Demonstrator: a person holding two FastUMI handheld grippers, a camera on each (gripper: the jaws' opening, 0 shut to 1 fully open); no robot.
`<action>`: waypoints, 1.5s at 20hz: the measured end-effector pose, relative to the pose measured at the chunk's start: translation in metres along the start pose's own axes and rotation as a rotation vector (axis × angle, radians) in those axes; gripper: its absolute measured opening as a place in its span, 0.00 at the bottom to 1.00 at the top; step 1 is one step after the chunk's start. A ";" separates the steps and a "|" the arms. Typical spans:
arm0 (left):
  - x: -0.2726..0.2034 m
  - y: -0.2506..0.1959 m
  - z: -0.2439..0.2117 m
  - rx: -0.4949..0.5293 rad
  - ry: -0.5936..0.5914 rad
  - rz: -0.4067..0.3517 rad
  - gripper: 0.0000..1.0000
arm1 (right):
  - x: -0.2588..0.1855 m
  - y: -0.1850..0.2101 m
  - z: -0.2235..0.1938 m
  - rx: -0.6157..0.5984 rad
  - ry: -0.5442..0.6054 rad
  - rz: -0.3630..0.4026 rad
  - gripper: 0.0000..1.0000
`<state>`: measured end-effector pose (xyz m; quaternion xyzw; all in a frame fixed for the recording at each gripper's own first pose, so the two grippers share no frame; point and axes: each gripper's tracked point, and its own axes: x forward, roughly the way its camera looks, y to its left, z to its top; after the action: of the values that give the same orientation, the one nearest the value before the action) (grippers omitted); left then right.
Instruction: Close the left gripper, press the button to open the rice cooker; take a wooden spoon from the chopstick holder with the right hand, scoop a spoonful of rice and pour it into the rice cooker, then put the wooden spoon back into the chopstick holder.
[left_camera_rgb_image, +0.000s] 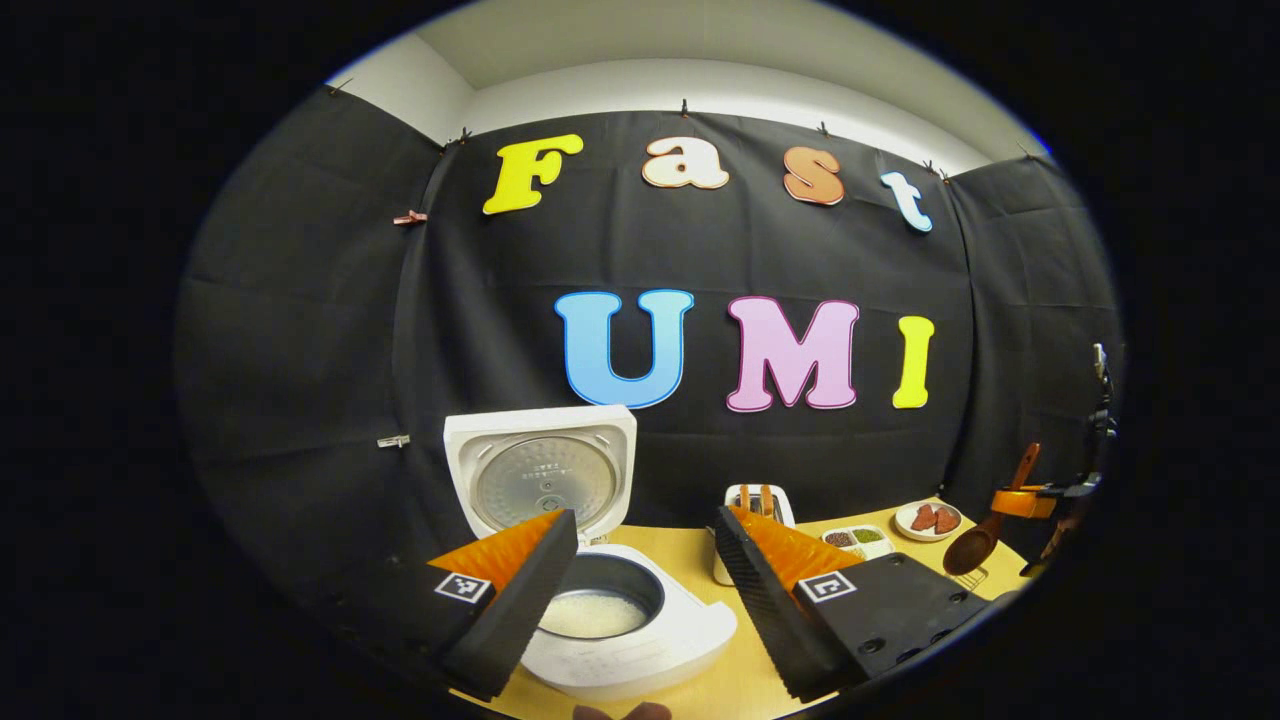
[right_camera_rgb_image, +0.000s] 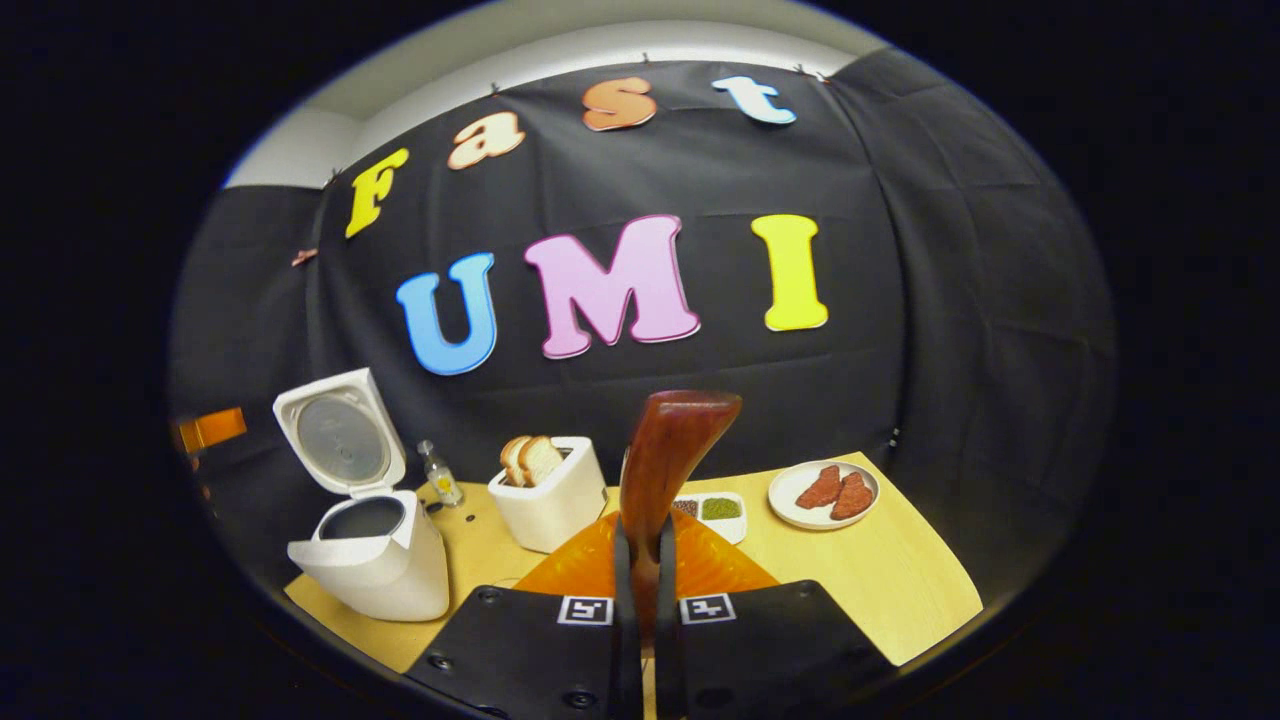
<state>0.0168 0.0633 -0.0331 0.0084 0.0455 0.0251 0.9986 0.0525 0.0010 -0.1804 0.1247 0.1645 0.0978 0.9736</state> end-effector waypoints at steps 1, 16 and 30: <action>0.000 0.006 -0.001 0.008 -0.001 -0.005 0.96 | 0.006 0.012 -0.012 -0.035 0.021 -0.001 0.10; -0.001 0.078 -0.018 -0.010 0.020 -0.004 0.96 | 0.067 0.057 -0.158 -0.223 0.258 -0.157 0.10; -0.010 0.094 -0.024 -0.031 0.029 0.026 0.96 | 0.049 0.043 -0.162 0.670 0.226 -0.113 0.10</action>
<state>0.0001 0.1568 -0.0539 -0.0067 0.0593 0.0387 0.9975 0.0357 0.0876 -0.3315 0.4160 0.3008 -0.0025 0.8582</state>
